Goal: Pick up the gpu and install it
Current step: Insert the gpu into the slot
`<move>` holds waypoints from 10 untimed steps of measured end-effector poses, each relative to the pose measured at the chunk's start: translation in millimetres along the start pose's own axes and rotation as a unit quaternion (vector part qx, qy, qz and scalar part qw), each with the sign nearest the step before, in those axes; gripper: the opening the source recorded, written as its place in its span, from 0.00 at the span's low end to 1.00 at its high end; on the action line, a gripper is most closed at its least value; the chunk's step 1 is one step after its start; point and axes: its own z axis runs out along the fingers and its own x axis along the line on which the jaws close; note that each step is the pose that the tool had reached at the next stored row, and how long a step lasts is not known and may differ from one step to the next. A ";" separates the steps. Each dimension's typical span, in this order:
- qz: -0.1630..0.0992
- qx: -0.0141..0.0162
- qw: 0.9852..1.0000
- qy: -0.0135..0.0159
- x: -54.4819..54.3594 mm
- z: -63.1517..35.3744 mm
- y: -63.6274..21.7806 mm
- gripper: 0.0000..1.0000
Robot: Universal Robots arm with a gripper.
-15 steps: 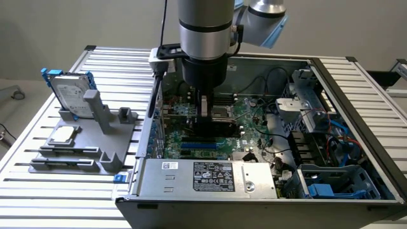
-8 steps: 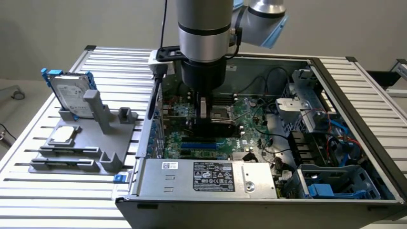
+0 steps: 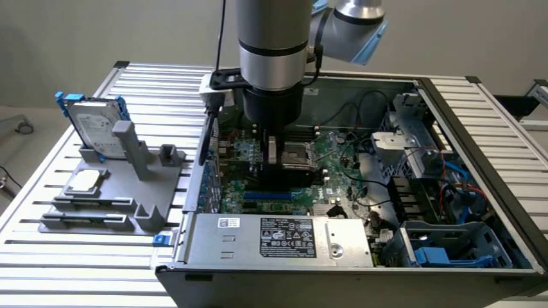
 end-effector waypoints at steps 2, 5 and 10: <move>0.000 0.000 1.000 0.000 0.0 2.8 0.3 0.26; 0.000 0.000 1.000 0.000 0.1 7.1 0.5 0.26; 0.000 0.000 1.000 0.000 0.2 9.1 0.6 0.26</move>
